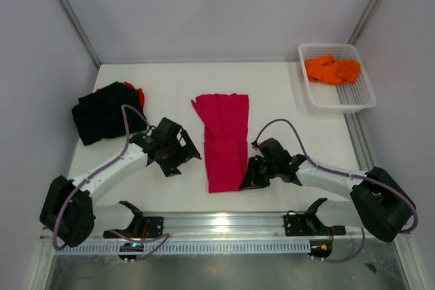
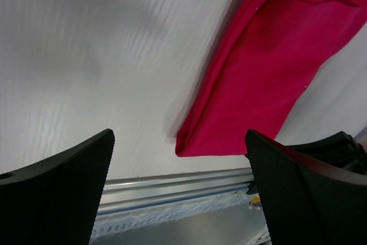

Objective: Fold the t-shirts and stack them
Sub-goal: Grab one side of the 2/3 rectangular tshirt with both arms

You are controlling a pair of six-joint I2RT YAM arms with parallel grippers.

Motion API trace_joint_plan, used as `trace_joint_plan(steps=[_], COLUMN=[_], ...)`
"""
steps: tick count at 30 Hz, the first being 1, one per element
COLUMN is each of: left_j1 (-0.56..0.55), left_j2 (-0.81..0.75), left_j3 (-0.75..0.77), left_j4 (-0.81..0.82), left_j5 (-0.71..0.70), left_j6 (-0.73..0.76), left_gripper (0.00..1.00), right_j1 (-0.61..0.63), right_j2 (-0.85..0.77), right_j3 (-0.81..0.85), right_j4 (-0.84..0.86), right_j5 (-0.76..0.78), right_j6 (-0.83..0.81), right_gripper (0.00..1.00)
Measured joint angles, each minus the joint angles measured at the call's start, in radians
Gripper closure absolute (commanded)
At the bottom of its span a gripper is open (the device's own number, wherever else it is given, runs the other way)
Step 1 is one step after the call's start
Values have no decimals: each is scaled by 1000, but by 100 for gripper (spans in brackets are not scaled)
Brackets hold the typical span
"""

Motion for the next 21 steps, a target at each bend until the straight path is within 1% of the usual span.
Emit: trace_joint_plan(steps=[6, 8, 11, 14, 16, 18, 21], left_j1=[-149, -195, -229, -265, -291, -305, -315], left_j2=[-237, -284, -328, -343, -327, -275, -173], left_j3=[-245, -317, -374, -402, -426, -440, -396], left_j4=[194, 223, 225, 251, 295, 338, 410], left_j5=[-71, -96, -135, -167, -175, -171, -163], left_j6=[-210, -268, -336, -391, -424, -453, -459], left_gripper=[1, 1, 1, 1, 1, 1, 1], right_j1=[0, 0, 0, 0, 0, 0, 0], right_j2=[30, 31, 32, 37, 44, 50, 57], right_j3=[0, 0, 0, 0, 0, 0, 0], right_j4=[8, 8, 10, 13, 16, 19, 24], right_j5=[-3, -5, -6, -8, -11, -12, -16], right_j6=[0, 0, -1, -1, -1, -1, -1], right_gripper=[94, 94, 94, 94, 94, 94, 94])
